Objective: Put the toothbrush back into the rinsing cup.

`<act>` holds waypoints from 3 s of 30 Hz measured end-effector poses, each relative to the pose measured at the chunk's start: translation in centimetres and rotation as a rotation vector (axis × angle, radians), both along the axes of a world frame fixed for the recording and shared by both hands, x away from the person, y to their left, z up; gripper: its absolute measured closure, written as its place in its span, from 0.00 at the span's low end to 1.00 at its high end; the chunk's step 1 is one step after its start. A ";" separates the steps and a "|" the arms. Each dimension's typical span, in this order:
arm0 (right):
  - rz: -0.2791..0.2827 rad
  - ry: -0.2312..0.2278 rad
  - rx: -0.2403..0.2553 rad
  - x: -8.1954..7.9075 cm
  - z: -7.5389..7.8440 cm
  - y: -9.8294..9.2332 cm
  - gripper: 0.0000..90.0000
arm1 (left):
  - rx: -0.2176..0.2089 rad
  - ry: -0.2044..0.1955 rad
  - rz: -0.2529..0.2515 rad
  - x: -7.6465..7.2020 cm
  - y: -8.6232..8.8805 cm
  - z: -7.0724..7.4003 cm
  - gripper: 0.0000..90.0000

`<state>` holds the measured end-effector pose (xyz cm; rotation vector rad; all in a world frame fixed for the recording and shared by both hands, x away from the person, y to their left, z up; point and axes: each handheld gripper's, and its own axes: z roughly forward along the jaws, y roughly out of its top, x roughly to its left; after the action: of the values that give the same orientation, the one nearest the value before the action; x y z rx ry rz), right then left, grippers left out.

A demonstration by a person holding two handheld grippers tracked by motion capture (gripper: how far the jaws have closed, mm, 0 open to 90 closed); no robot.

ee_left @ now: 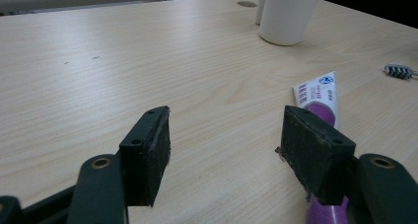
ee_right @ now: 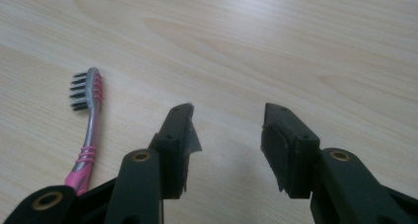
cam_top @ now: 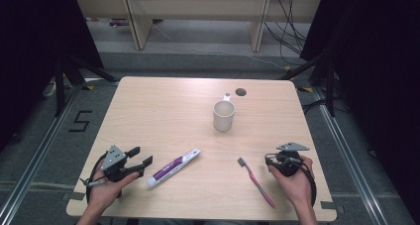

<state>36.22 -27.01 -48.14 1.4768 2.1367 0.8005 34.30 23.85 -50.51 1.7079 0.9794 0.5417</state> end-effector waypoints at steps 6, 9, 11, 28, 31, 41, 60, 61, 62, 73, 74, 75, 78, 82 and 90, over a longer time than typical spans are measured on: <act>0.017 0.030 -0.015 0.3 0.7 0.1 0.61 | 0.011 0.016 -0.019 0.1 -0.3 0.3 0.39; 0.026 0.038 -0.018 0.5 0.8 0.2 0.61 | 0.015 0.022 -0.026 0.1 -0.4 0.4 0.39; 0.037 0.050 -0.019 0.6 0.8 0.4 0.61 | 0.018 0.028 -0.029 0.1 -0.4 0.5 0.39; 0.106 0.332 -0.080 1.3 3.0 2.0 0.75 | 0.048 0.048 -0.108 0.1 -1.8 1.2 0.39; 0.117 0.355 -0.122 1.5 3.1 2.2 0.76 | 0.042 0.047 -0.115 0.2 -1.9 1.2 0.39; 0.148 0.489 -0.156 1.9 2.8 4.0 0.78 | 0.042 0.046 -0.124 0.1 -2.3 1.3 0.39; 0.244 0.583 -0.205 3.9 2.6 7.5 0.78 | 0.048 0.066 -0.123 0.0 -2.3 0.8 0.39; 0.244 0.583 -0.205 3.9 2.6 7.5 0.78 | 0.048 0.066 -0.123 0.0 -2.3 0.8 0.39; 0.247 0.588 -0.217 4.2 2.5 7.7 0.78 | 0.041 0.063 -0.127 0.0 -2.3 0.7 0.39; 0.223 0.633 -0.227 5.2 2.0 8.6 0.81 | 0.047 0.071 -0.122 0.0 -2.3 0.6 0.39; 0.226 0.634 -0.231 5.3 1.8 8.7 0.81 | 0.042 0.070 -0.122 0.0 -2.4 0.6 0.39; 0.226 0.634 -0.231 5.3 1.8 8.7 0.81 | 0.042 0.070 -0.122 0.0 -2.4 0.6 0.39; 0.204 0.682 -0.241 5.5 1.8 8.8 0.82 | 0.048 0.074 -0.120 0.0 -2.3 0.5 0.39; 0.194 0.705 -0.250 5.5 1.6 8.9 0.83 | 0.042 0.071 -0.126 0.0 -2.3 0.4 0.39; 0.187 0.735 -0.269 5.4 0.9 9.2 0.84 | 0.036 0.072 -0.122 0.0 -2.3 0.3 0.39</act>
<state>41.58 -17.84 -47.22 1.5920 2.7961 -0.0210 34.34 21.53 -50.18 1.8169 0.9146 0.4228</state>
